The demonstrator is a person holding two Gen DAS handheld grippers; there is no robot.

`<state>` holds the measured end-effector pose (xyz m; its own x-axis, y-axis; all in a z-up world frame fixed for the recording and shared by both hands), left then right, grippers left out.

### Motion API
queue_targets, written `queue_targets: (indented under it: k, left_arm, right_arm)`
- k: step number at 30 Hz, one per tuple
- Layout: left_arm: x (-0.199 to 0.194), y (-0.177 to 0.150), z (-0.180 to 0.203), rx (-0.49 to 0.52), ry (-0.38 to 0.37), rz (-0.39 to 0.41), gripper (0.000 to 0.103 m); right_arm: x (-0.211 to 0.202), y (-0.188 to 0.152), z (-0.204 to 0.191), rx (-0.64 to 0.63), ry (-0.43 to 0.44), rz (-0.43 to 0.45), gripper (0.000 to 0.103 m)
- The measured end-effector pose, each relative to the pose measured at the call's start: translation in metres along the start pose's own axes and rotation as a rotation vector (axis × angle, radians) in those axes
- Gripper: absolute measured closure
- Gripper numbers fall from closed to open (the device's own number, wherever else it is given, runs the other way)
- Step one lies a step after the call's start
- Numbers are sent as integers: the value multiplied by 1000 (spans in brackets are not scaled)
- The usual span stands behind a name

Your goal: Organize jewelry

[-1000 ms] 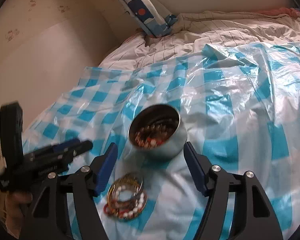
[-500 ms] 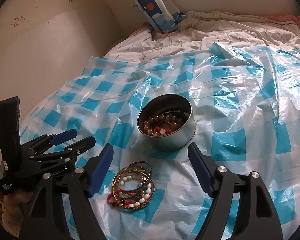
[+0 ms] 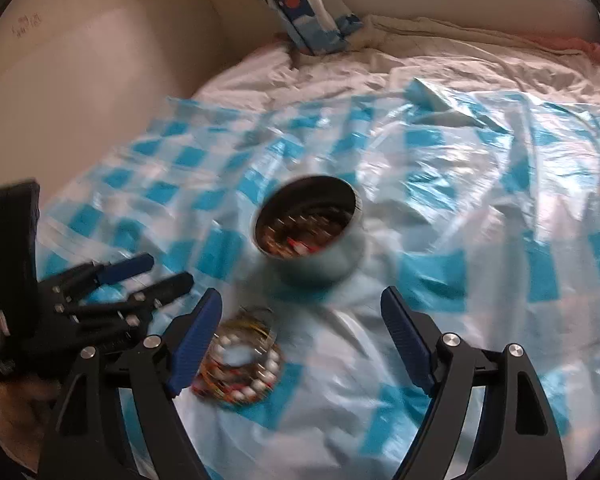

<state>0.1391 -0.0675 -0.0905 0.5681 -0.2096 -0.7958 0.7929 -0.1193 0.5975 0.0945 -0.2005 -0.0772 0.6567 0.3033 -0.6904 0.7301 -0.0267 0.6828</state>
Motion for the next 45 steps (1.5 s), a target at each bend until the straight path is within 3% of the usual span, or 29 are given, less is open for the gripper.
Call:
queue_targets:
  k: [7,13,18,21,23,24,25,26,30,35,40,45]
  left_arm:
    - [10,-13,26,20,-83,-48,31]
    - [17,-24,46,123,-80,-57,18]
    - [25,-35,61,214,-53,-80,16]
    - [32,-37,63,212,-51,-98,16]
    - [36,-38,63,195,-60,-117,20]
    - [40,-39,62,172,-74,-139,27]
    - [44,-41,61,153,-83,-165,45]
    - [48,-43,59,132,-89,-187,50]
    - [44,-38,57,59,-166,-190,50]
    - [27,-20,46,-47,-227,-119,50]
    - [19,-4,17,-158,-207,-70,50]
    - [20,1,3,-200,-187,-70,50]
  right_arm:
    - [-21,-17,22,23,-71,11,15]
    - [-23,-15,39,103,-56,24,15]
    - [-22,-12,35,104,-35,30,15]
    - [-21,-11,32,97,-28,27,15]
    - [-20,-11,32,99,-26,27,15]
    - [-21,-11,32,100,-25,27,15]
    - [-21,-11,32,100,-25,28,15]
    - [-21,-11,32,101,-25,28,15]
    - [-20,-12,32,108,-22,27,15]
    - [-16,-15,31,105,-16,11,15]
    - [-4,-23,19,65,8,-46,15]
    - [12,-33,-9,-38,37,-106,15]
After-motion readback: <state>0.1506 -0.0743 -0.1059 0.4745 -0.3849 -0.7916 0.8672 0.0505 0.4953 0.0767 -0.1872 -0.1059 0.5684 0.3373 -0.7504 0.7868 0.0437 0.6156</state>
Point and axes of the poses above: each gripper's, at about its wrist camera, not at the fingertips, and x roughly the way its jaws point, z to its right, y to its top, the point moved 9 cm from there along x, roughly the way its jaws point, and after that the axes turned 7 degrees about -x, right-handed, at the moved point
